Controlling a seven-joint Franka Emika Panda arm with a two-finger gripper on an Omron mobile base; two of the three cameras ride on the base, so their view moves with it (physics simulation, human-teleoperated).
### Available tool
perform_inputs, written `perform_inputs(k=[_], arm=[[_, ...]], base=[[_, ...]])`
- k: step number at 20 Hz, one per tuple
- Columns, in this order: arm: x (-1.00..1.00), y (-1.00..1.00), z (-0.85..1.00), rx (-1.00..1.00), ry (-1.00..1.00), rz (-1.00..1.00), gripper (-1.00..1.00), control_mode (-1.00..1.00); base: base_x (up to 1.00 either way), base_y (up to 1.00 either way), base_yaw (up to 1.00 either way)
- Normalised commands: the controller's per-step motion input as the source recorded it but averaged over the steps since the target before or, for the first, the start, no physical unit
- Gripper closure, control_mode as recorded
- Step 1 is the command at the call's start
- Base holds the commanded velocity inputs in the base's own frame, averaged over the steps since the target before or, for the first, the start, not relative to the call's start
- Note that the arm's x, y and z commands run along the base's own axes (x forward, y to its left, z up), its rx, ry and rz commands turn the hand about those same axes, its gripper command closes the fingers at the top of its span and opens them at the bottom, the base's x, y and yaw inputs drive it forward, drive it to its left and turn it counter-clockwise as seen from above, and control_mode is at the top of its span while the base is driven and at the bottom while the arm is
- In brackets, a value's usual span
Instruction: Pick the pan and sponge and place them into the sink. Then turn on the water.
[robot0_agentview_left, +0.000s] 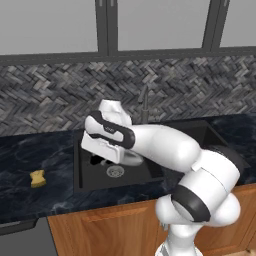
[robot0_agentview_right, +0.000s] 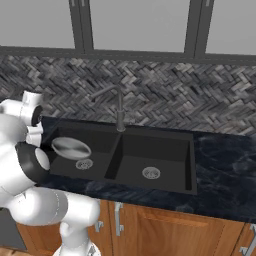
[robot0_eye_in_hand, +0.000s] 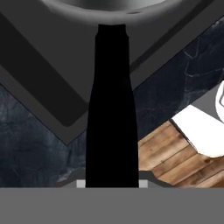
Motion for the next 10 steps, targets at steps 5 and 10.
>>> perform_inputs(k=[5,10], arm=[[0.15,-0.11,-0.03,0.01,0.05,0.03,1.0,-1.0],[0.23,-0.1,-0.09,0.01,0.06,0.02,1.0,-1.0]], base=[[0.0,0.0,0.0],[0.0,0.0,0.0]])
